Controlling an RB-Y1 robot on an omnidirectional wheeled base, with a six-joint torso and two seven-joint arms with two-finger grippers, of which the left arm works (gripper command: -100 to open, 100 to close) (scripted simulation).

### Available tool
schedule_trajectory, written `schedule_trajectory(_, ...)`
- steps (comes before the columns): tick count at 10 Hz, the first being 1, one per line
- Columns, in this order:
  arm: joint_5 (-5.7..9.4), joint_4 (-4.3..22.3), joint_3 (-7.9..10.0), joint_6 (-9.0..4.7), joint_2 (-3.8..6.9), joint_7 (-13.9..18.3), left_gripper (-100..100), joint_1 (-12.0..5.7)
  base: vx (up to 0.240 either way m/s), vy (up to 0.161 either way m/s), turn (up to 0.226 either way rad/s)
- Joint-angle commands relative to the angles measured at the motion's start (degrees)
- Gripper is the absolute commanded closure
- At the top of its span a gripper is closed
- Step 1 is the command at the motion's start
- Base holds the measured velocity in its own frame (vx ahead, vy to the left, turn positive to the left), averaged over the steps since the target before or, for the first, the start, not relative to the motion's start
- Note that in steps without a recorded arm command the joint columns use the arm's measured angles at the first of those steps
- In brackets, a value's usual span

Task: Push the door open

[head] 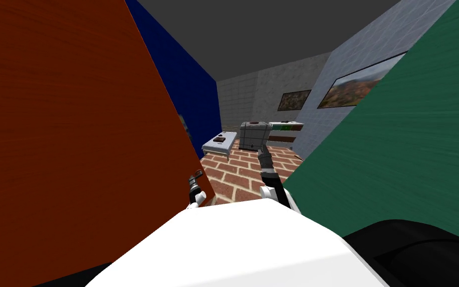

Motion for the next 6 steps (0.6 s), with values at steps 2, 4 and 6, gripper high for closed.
schedule_trajectory(2,0.20,2.10,0.22,-1.21,-0.13,0.02,100,-1.67,0.087,-0.003,0.037)
schedule_trajectory(4,1.01,1.25,1.53,-1.06,0.74,-0.56,100,-0.67,0.078,0.004,0.033)
schedule_trajectory(6,1.81,1.28,2.71,-1.35,1.06,-1.16,100,-0.78,0.222,0.028,0.039)
